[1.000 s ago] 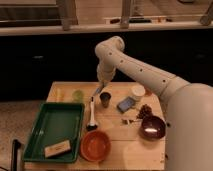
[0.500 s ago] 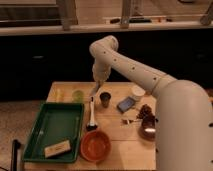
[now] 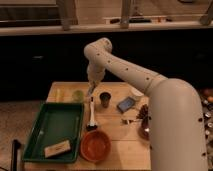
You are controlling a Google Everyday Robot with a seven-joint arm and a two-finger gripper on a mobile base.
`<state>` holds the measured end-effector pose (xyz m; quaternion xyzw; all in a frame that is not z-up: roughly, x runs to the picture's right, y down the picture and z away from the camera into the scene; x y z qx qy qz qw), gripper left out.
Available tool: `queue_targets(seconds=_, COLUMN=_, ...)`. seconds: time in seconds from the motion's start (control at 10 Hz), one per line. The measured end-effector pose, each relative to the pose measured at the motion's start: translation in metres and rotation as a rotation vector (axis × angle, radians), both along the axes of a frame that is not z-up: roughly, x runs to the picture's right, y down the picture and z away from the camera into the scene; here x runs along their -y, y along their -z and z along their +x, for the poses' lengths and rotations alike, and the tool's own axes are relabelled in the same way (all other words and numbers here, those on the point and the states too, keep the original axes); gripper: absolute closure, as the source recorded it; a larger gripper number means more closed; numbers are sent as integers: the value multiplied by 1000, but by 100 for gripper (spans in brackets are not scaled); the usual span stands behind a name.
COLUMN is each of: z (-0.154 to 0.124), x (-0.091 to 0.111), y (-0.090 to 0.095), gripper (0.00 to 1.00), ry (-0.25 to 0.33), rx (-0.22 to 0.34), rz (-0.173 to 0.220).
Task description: Place towel in plastic cup
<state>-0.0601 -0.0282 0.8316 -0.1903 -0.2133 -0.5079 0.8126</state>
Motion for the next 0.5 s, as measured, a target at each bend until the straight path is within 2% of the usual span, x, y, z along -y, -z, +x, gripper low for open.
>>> queue_targets(seconds=0.5, z=-33, x=-2, y=-9, gripper=100, ry=47, rx=54, rz=-8)
